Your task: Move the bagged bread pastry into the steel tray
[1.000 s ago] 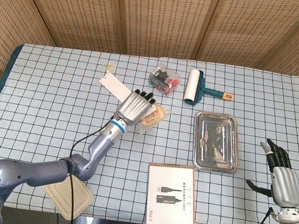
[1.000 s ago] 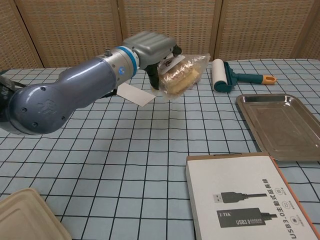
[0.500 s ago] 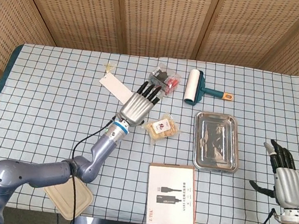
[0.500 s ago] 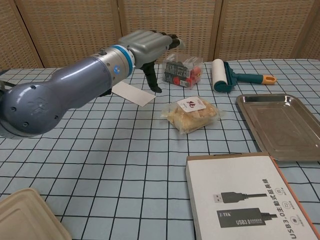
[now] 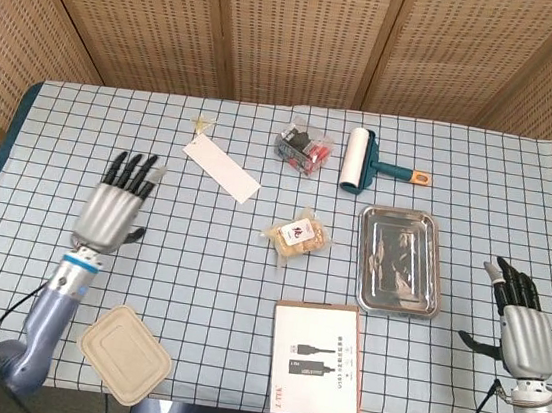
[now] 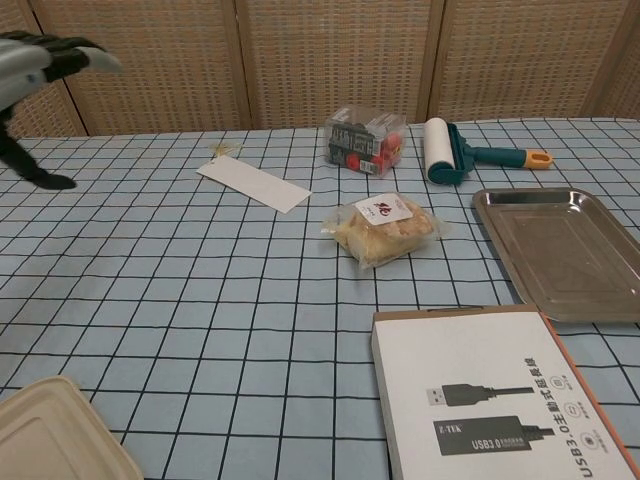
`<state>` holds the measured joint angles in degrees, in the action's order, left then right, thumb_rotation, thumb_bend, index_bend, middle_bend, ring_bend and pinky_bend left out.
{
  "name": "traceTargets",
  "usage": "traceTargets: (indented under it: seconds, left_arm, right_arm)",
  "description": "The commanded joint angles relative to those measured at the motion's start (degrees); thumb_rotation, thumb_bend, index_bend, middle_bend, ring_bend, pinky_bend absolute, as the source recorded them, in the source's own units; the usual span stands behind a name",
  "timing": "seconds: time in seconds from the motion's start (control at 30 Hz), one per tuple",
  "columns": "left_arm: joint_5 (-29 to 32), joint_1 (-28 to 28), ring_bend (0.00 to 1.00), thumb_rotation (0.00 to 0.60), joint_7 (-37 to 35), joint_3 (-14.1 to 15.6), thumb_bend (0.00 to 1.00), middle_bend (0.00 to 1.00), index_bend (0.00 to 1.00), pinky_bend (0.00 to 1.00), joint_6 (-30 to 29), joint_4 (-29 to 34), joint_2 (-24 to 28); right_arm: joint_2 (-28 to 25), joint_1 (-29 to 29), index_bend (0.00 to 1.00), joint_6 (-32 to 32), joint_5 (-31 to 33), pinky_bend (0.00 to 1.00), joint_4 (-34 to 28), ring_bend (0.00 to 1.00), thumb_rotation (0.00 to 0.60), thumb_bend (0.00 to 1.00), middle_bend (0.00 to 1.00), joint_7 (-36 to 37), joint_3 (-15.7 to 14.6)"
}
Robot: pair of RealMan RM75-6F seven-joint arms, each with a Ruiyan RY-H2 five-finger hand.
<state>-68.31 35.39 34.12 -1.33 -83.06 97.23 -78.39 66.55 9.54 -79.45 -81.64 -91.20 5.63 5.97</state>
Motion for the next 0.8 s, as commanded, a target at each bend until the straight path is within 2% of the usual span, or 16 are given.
traceTargets:
  seconds: [0.03, 0.17, 0.37, 0.43, 0.6, 0.8]
  left_arm:
    - [-5.64, -7.72, 0.00, 0.600, -5.12, 5.43, 0.00, 0.00, 0.00, 0.00, -7.11, 0.74, 3.85]
    - [-7.54, -12.67, 0.00, 0.600, -9.12, 7.19, 0.00, 0.00, 0.00, 0.00, -10.42, -0.52, 5.68]
    - [-8.71, -16.21, 0.00, 0.600, -14.62, 7.53, 0.00, 0.00, 0.00, 0.00, -10.14, -1.27, 7.71]
    - [-9.14, -16.98, 0.00, 0.600, -16.67, 6.40, 0.00, 0.00, 0.00, 0.00, -10.77, -0.90, 8.50]
    - [-8.69, -18.00, 0.00, 0.600, -18.35, 5.27, 0.00, 0.00, 0.00, 0.00, -8.67, -0.62, 9.92]
    - [-8.15, -18.74, 0.00, 0.600, -19.64, 3.78, 0.00, 0.00, 0.00, 0.00, -6.38, 0.02, 11.17]
  right_arm:
    - [0.69, 0.32, 0.00, 0.16, 0.55, 0.00, 0.10, 0.00, 0.600, 0.12, 0.00, -0.86, 0.52]
    - [1.91, 2.01, 0.00, 1.10, 0.97, 0.00, -1.04, 0.00, 0.600, 0.12, 0.00, -3.31, 1.81]
    - [3.59, 7.89, 0.00, 6.49, 2.73, 0.00, -4.11, 0.00, 0.600, 0.09, 0.00, -10.20, 4.97]
    - [5.86, 12.03, 0.00, 10.28, 4.49, 0.00, -4.57, 0.00, 0.600, 0.08, 0.00, -13.77, 7.07]
    - [12.66, 20.95, 0.01, 19.37, 11.45, 0.00, -3.39, 0.00, 0.600, 0.08, 0.00, -22.63, 9.85]
    - [21.29, 29.61, 0.01, 28.41, 21.22, 0.00, 3.27, 0.00, 0.600, 0.08, 0.00, -30.26, 10.03]
